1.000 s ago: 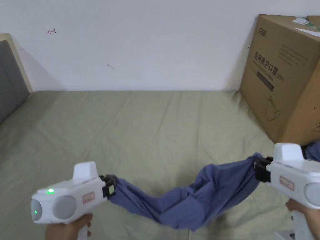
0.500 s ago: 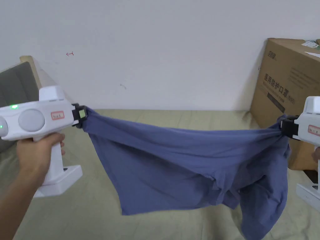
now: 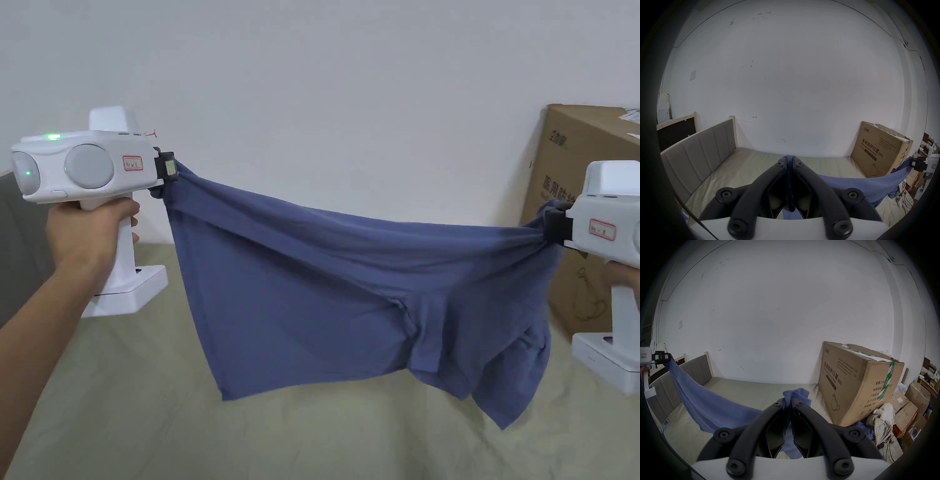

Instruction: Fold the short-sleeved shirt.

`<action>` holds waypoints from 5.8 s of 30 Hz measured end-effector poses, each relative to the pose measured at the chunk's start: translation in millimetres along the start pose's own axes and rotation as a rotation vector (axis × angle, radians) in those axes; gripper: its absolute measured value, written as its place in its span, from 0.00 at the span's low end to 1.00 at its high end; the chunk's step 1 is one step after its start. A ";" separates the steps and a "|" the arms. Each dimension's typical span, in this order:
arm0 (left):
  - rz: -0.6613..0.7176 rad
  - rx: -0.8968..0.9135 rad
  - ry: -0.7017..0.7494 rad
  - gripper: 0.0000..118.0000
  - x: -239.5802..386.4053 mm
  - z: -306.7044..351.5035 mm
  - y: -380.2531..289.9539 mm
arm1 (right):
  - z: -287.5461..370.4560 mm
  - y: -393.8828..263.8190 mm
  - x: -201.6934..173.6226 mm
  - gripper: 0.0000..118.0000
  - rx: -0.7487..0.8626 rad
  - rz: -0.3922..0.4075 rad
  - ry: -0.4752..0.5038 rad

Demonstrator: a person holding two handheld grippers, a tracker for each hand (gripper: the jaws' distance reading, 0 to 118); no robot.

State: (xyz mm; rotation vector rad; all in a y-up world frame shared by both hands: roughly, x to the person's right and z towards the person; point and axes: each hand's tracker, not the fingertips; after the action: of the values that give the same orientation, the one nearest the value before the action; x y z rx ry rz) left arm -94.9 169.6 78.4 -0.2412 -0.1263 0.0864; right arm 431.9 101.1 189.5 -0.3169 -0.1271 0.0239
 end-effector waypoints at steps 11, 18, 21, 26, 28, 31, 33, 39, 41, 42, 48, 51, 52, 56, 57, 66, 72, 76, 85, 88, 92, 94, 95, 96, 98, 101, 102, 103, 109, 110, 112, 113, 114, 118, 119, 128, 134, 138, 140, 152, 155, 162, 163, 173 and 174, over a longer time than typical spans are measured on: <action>-0.032 -0.159 0.074 0.03 -26.7 -43.3 -93.2 | -57.7 -95.1 -32.8 0.04 -0.151 -0.050 0.040; 0.010 -0.299 0.099 0.03 -59.6 -20.4 -198.2 | -58.1 -182.8 -43.3 0.04 -0.282 -0.083 0.055; 0.032 -0.344 0.098 0.03 -69.0 6.4 -242.5 | -35.9 -216.0 -50.7 0.04 -0.325 -0.093 0.061; 0.045 -0.418 0.099 0.03 -79.1 57.3 -303.5 | 6.6 -265.9 -54.8 0.04 -0.373 -0.107 0.071; 0.060 -0.435 0.097 0.03 -89.5 73.0 -327.5 | 26.5 -281.7 -56.5 0.04 -0.386 -0.120 0.076; 0.076 -0.458 0.110 0.03 -94.5 105.4 -353.1 | 54.9 -303.3 -55.3 0.04 -0.402 -0.143 0.085; 0.104 -0.476 0.117 0.03 -101.1 125.8 -365.8 | 75.3 -315.6 -55.2 0.04 -0.405 -0.157 0.081; 0.127 -0.503 0.137 0.03 -114.7 175.3 -391.9 | 131.8 -345.5 -54.4 0.04 -0.428 -0.214 0.057; 0.126 -0.516 0.138 0.03 -117.6 188.3 -398.3 | 147.1 -357.0 -54.5 0.04 -0.449 -0.223 0.048; 0.123 -0.523 0.140 0.03 -118.5 194.3 -401.7 | 153.5 -363.7 -54.8 0.04 -0.465 -0.226 0.046; 0.082 -0.621 0.159 0.03 -115.4 204.5 -429.4 | 163.1 -411.2 -58.1 0.04 -0.609 -0.218 -0.011; 0.069 -0.702 0.183 0.03 -113.6 191.1 -444.5 | 155.1 -428.7 -60.8 0.04 -0.661 -0.230 -0.024; 0.068 -0.723 0.190 0.03 -112.9 187.3 -448.4 | 152.9 -432.4 -61.4 0.04 -0.673 -0.226 -0.030; 0.127 -0.826 0.213 0.10 -118.1 171.5 -458.5 | 151.9 -427.4 -66.9 0.05 -0.681 -0.212 -0.037; 0.140 -0.809 0.231 0.18 -118.7 171.5 -456.3 | 153.3 -421.5 -67.4 0.06 -0.678 -0.213 -0.039; 0.217 -0.453 0.143 0.86 -81.9 190.6 -359.1 | 173.1 -304.6 -66.1 0.65 -0.314 -0.132 -0.056; 0.156 -0.177 0.047 0.86 -36.3 200.0 -287.8 | 192.1 -232.5 -73.1 0.65 -0.066 -0.080 -0.086; 0.069 -0.054 0.021 0.81 -8.4 200.3 -268.3 | 200.5 -212.6 -79.6 0.65 0.018 -0.046 -0.111; -0.020 0.018 -0.025 0.01 30.5 183.0 -272.2 | 201.1 -206.9 -89.0 0.01 0.095 -0.003 -0.136; -0.020 -0.050 -0.073 0.00 33.2 164.9 -274.8 | 195.5 -208.1 -85.4 0.00 0.091 -0.011 -0.108; -0.028 -0.169 -0.095 0.00 33.0 118.2 -279.1 | 179.5 -209.7 -80.9 0.00 0.072 -0.012 -0.113; -0.026 -0.234 -0.106 0.00 30.5 86.5 -281.1 | 169.4 -211.2 -78.1 0.00 0.058 -0.019 -0.109; -0.019 -0.279 -0.119 0.00 28.4 67.0 -282.4 | 163.2 -212.0 -76.7 0.00 0.050 -0.019 -0.111; -0.033 -0.318 -0.123 0.00 26.1 44.4 -285.8 | 157.1 -213.2 -75.5 0.00 0.044 -0.016 -0.115; -0.061 -0.385 -0.119 0.00 24.1 6.1 -291.4 | 143.4 -215.9 -72.9 0.00 0.026 -0.009 -0.120; -0.079 -0.474 -0.125 0.00 21.1 -47.7 -300.9 | 120.8 -221.3 -67.2 0.00 -0.005 -0.020 -0.125; -0.078 -0.495 -0.116 0.00 19.2 -66.6 -304.8 | 112.3 -223.5 -65.8 0.00 -0.017 -0.022 -0.129; -0.083 -0.541 -0.109 0.01 17.7 -82.6 -309.5 | 105.1 -225.6 -64.4 0.00 -0.025 -0.022 -0.132; -0.072 -0.700 -0.045 0.81 5.5 -167.2 -345.2 | 62.5 -240.4 -56.8 0.00 -0.087 -0.017 -0.145; -0.083 -0.710 -0.035 0.81 4.3 -178.7 -352.4 | 55.8 -243.3 -55.1 0.00 -0.098 -0.017 -0.148; -0.083 -0.736 -0.014 0.81 3.4 -191.6 -362.4 | 45.8 -247.7 -53.0 0.00 -0.112 -0.022 -0.156; -0.079 -0.748 -0.007 0.81 1.9 -200.8 -368.8 | 41.2 -251.4 -50.9 0.00 -0.122 -0.027 -0.158; -0.088 -0.756 0.010 0.80 1.4 -207.9 -373.2 | 36.9 -253.8 -49.8 0.00 -0.131 -0.030 -0.161; -0.112 -0.820 0.011 0.59 5.9 -223.0 -392.7 | 24.2 -262.9 -46.5 0.00 -0.169 -0.037 -0.165; -0.112 -0.833 -0.002 0.50 6.5 -223.6 -396.1 | 21.4 -264.2 -45.7 0.00 -0.181 -0.040 -0.162; -0.085 -0.660 -0.053 0.00 14.0 -177.1 -364.4 | -21.8 -286.5 -28.7 0.51 -0.410 -0.170 -0.129; -0.077 -0.574 -0.112 0.00 7.1 -127.6 -326.7 | -79.0 -321.6 -24.0 0.75 -0.590 -0.204 -0.124; -0.079 -0.546 -0.128 0.00 7.7 -104.4 -313.8 | -111.9 -347.0 -24.8 0.54 -0.704 -0.195 -0.090; -0.084 -0.541 -0.123 0.00 7.7 -99.5 -312.5 | -119.2 -355.6 -28.2 0.32 -0.738 -0.183 -0.068; -0.015 -0.504 -0.080 0.00 -11.5 -52.9 -301.8 | -34.6 -301.6 -36.2 0.04 -0.492 -0.049 -0.073; 0.001 -0.469 -0.075 0.00 -17.6 -30.7 -285.5 | 1.6 -260.0 -35.1 0.04 -0.389 -0.028 -0.079; 0.007 -0.319 -0.061 0.00 -26.5 17.2 -221.3 | 49.2 -165.9 -24.2 0.04 -0.166 0.008 -0.058; 0.003 -0.294 -0.053 0.00 -26.9 23.7 -208.1 | 54.1 -151.1 -25.2 0.04 -0.136 0.013 -0.051; -0.026 -0.081 0.031 0.00 -35.8 57.1 -70.6 | 63.2 -11.6 -29.8 0.04 0.176 0.044 -0.034; -0.026 -0.055 0.039 0.00 -36.8 58.8 -57.8 | 62.7 1.0 -29.4 0.04 0.202 0.046 -0.036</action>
State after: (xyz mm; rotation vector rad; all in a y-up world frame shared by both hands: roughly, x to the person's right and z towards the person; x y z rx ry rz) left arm -135.1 123.6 144.9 -0.2964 -0.0928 0.0521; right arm 394.7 120.1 244.7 -0.1176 -0.1514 0.0877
